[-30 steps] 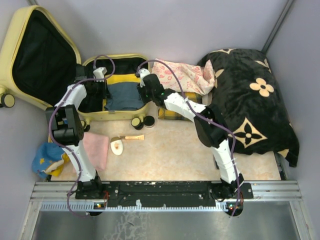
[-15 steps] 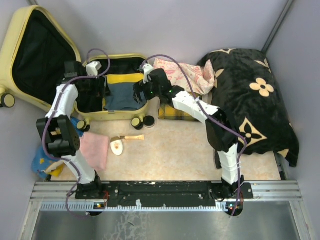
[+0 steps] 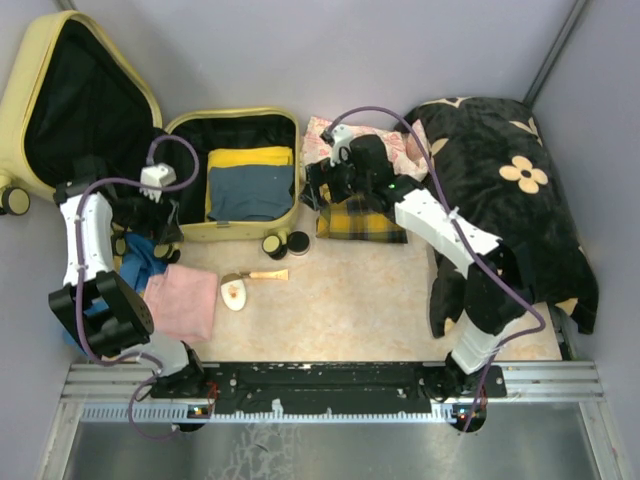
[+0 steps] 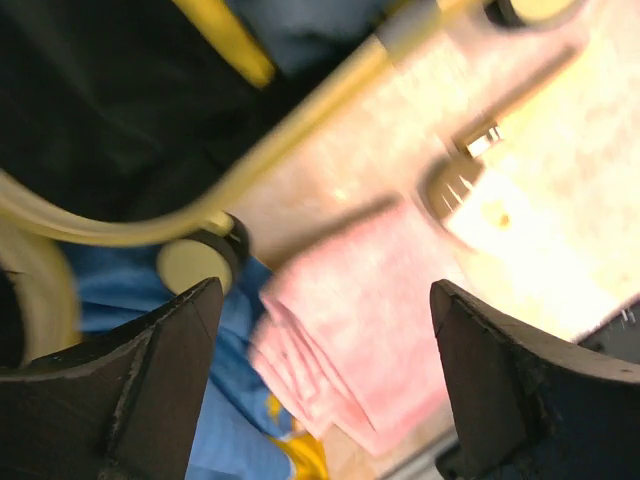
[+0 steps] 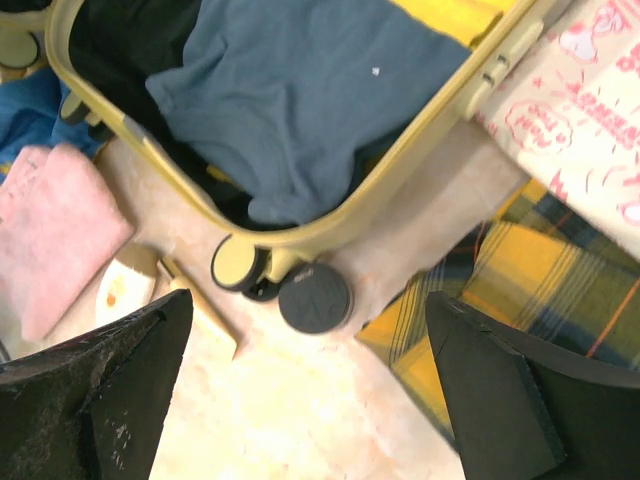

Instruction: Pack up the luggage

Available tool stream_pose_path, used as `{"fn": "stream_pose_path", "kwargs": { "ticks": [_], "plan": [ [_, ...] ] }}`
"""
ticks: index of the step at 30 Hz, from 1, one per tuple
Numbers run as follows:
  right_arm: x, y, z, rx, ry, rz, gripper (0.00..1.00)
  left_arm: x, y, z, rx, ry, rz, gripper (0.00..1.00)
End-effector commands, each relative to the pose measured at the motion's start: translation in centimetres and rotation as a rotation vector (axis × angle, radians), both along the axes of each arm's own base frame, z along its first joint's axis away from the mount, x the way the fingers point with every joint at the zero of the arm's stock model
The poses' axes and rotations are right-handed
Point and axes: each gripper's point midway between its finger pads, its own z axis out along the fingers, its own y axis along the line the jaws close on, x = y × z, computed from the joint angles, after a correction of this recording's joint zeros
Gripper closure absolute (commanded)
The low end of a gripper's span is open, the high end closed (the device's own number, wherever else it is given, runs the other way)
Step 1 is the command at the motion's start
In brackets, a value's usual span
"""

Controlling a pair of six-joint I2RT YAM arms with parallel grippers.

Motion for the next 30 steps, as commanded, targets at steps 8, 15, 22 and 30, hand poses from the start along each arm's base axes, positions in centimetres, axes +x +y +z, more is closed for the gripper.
{"fn": "stream_pose_path", "kwargs": {
  "ticks": [8, 15, 22, 30],
  "plan": [
    [-3.4, -3.4, 2.3, 0.017, -0.046, -0.016, 0.01, -13.2, -0.8, -11.3, 0.136, 0.327, -0.248, 0.24],
    [-3.4, -3.9, 2.2, 0.019, -0.035, -0.032, 0.01, -14.0, -1.0, -16.0, 0.175, 0.37, -0.275, 0.34],
    [-3.1, -4.8, 1.8, 0.021, -0.02, -0.06, 0.01, -12.2, -5.2, -18.1, 0.175, 0.365, -0.354, 0.37],
    [-3.0, -5.3, 2.1, 0.024, -0.022, -0.072, 0.01, -9.4, -7.5, -15.3, 0.153, 0.306, -0.37, 0.33]
  ]
}}
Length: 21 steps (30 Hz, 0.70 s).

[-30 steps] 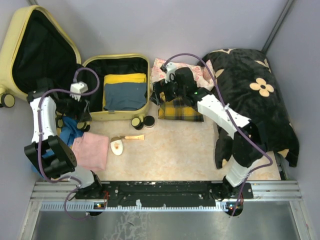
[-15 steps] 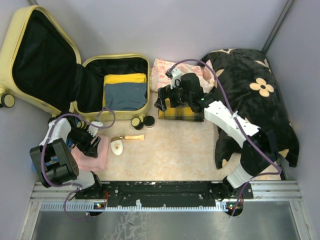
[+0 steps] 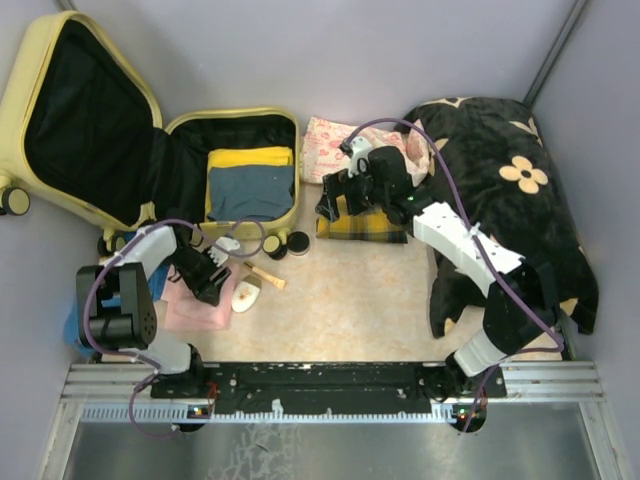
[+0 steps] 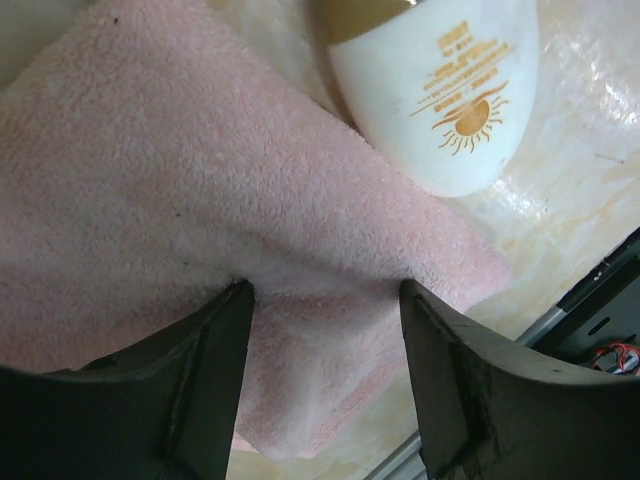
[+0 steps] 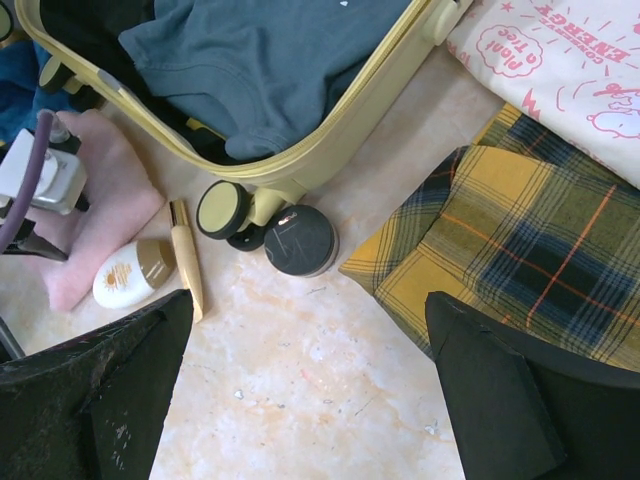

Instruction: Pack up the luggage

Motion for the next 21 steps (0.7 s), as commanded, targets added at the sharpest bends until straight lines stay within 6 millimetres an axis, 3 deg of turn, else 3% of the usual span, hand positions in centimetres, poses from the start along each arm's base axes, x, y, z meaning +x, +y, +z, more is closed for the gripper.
{"fn": "stream_pose_path", "kwargs": {
  "ticks": [1, 5, 8, 14, 21],
  "plan": [
    [0.2, -0.7, 3.3, 0.048, -0.079, -0.023, 0.01, 2.7, -0.9, 2.5, -0.081, -0.12, 0.04, 0.29],
    [0.1, -1.2, 3.2, 0.053, -0.075, -0.033, 0.01, 3.6, 1.4, 6.9, -0.153, -0.247, 0.223, 0.15],
    [-0.1, -1.3, 3.1, 0.062, -0.067, -0.039, 0.01, 3.3, 3.7, 8.3, -0.18, -0.268, 0.396, 0.1],
    [-0.1, -1.4, 3.1, 0.077, -0.056, -0.051, 0.01, 2.1, 7.1, 6.4, -0.198, -0.216, 0.71, 0.06],
    [0.2, -2.2, 3.1, 0.091, -0.048, -0.079, 0.01, 1.7, 9.2, 2.8, -0.122, -0.179, 0.851, 0.04]
  ]
}}
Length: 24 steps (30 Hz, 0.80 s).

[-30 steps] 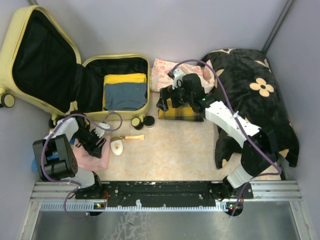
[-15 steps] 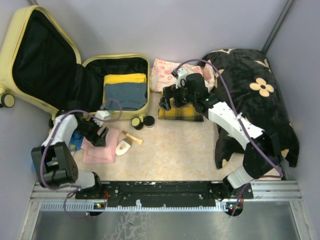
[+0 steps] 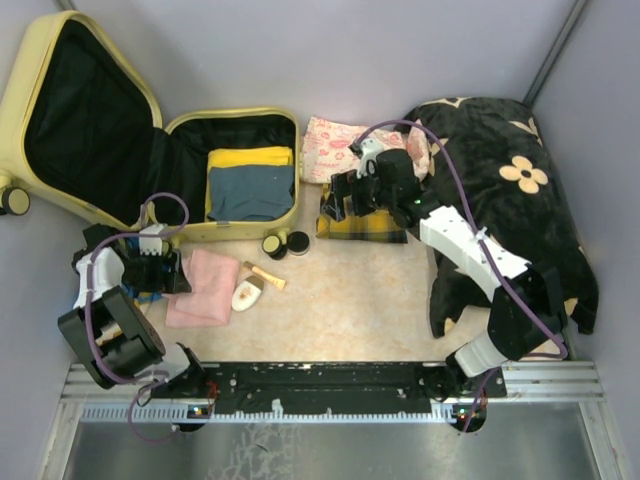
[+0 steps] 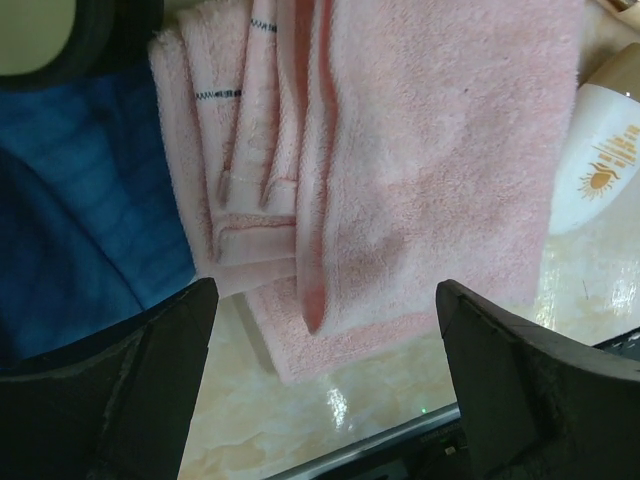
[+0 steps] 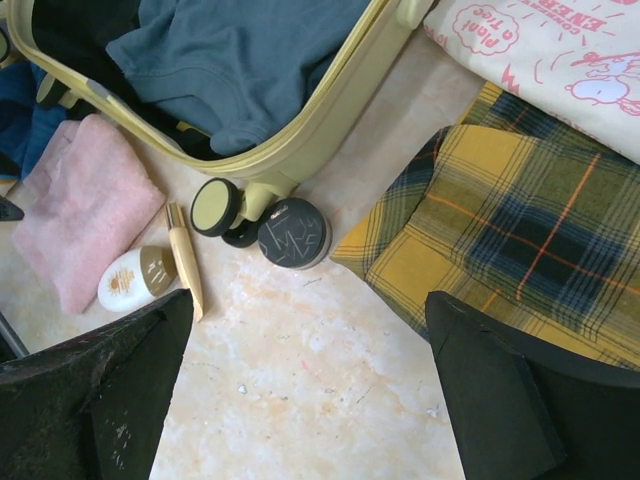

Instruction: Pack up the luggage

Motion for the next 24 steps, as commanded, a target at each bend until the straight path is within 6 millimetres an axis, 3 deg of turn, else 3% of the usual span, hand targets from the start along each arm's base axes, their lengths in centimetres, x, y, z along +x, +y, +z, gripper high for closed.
{"fn": "stream_pose_path", "kwargs": {
  "ticks": [1, 7, 11, 15, 20, 24],
  "plan": [
    [0.6, -1.0, 3.3, 0.064, -0.075, -0.037, 0.01, 0.2, 1.0, -2.1, 0.017, 0.035, 0.095, 0.05],
    [1.3, -1.8, 3.3, 0.077, -0.061, -0.063, 0.01, 1.1, 3.5, -4.1, 0.085, 0.057, 0.208, 0.02],
    [1.6, -2.2, 3.2, 0.085, -0.054, -0.069, 0.01, 1.2, 3.7, -4.8, 0.088, 0.064, 0.205, 0.0],
    [1.8, -2.3, 2.9, 0.097, -0.037, -0.075, 0.01, 0.6, 1.6, -5.3, 0.006, 0.062, 0.104, 0.01],
    [2.0, -2.4, 2.2, 0.102, -0.018, -0.084, 0.01, 0.2, -0.3, -5.8, -0.047, 0.071, 0.02, 0.15],
    [2.1, -2.3, 1.7, 0.103, -0.005, -0.084, 0.01, 0.1, -2.1, -6.0, -0.051, 0.074, -0.067, 0.17]
  ]
}}
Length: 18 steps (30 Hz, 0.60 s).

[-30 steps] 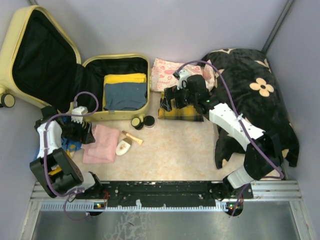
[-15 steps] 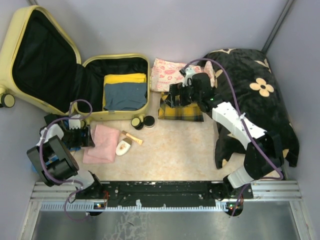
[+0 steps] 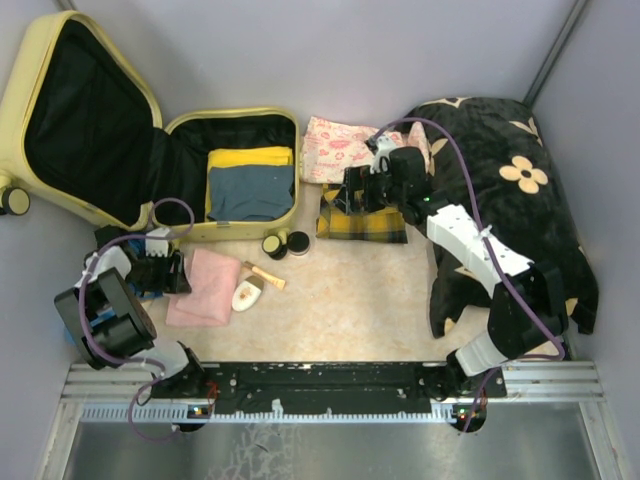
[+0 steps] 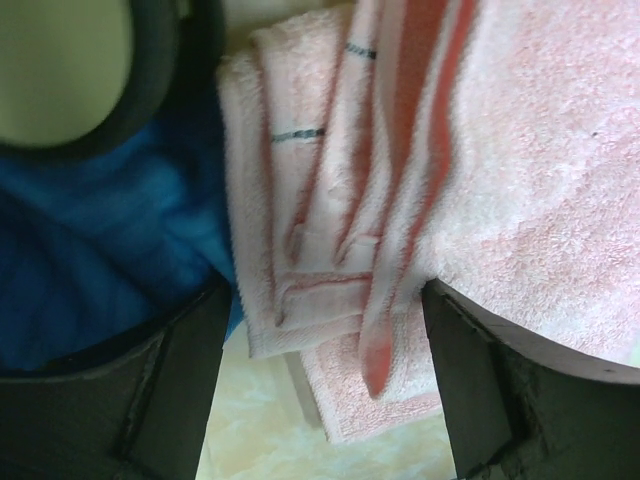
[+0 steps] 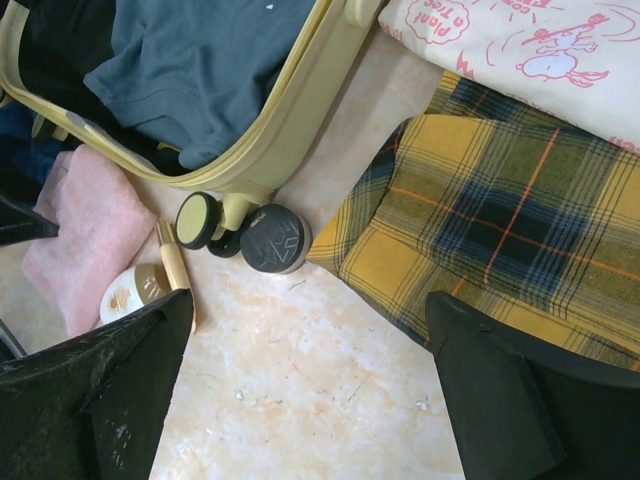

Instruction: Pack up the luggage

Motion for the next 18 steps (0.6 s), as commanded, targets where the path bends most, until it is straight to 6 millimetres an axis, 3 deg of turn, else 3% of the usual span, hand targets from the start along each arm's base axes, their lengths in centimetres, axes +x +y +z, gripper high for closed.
{"fn": "stream_pose_path", "kwargs": {
  "ticks": [1, 18],
  "plan": [
    [0.4, 0.2, 2.2, 0.052, -0.055, 0.003, 0.01, -1.2, -4.0, -1.4, -0.096, 0.034, -0.137, 0.15],
    [0.2, 0.4, 1.1, 0.06, -0.019, 0.002, 0.01, 0.0, -6.3, 2.7, 0.014, -0.159, -0.315, 0.09]
  ]
}}
